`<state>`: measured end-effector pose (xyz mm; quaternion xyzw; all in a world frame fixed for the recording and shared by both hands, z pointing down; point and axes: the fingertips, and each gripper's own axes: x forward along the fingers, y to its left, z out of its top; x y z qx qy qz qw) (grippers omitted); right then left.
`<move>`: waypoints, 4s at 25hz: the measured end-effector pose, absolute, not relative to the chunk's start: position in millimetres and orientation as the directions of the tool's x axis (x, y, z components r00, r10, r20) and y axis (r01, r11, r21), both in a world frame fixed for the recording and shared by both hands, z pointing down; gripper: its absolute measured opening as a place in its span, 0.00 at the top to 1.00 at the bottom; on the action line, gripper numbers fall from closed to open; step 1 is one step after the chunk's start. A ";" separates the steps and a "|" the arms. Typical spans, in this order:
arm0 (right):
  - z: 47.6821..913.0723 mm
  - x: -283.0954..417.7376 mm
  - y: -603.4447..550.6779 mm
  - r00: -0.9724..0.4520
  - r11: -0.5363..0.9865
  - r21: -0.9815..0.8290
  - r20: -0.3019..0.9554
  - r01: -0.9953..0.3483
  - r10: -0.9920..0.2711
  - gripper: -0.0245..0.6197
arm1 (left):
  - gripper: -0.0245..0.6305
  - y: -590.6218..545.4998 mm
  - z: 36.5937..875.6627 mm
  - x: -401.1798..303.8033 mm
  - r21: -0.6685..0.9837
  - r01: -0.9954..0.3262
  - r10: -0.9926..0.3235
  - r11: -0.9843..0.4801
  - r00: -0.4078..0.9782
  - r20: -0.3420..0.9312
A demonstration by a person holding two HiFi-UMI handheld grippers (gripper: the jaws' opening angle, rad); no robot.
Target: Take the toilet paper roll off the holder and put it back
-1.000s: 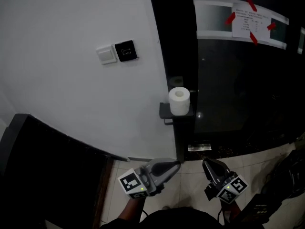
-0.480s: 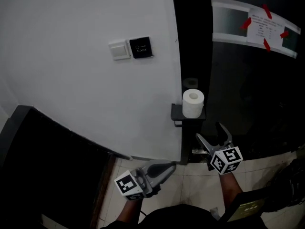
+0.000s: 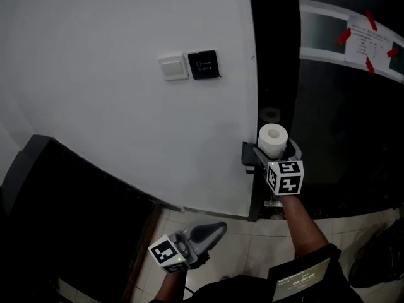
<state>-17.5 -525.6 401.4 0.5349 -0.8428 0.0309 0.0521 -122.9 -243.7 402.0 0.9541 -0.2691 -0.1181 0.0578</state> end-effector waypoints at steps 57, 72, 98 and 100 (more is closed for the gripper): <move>385.0 77.1 -261.8 -0.641 0.685 -0.418 -0.264 -0.597 -0.720 0.28 | 0.96 -201.1 380.5 -41.2 0.158 -0.319 -0.349 -0.934 0.911 -0.219; 393.9 74.3 -253.0 -0.644 0.683 -0.450 -0.265 -0.575 -0.718 0.28 | 0.96 -191.7 379.3 -40.3 0.151 -0.329 -0.354 -0.932 0.916 -0.190; 435.7 125.4 -280.1 -0.341 0.487 -0.868 -0.432 -0.094 -0.835 0.28 | 0.96 -197.8 384.7 -46.9 0.177 -0.337 -0.368 -0.925 0.910 -0.190; 442.1 131.7 -284.0 -0.307 0.461 -0.885 -0.422 -0.065 -0.853 0.28 | 0.96 -200.2 387.8 -48.5 0.183 -0.340 -0.372 -0.923 0.910 -0.184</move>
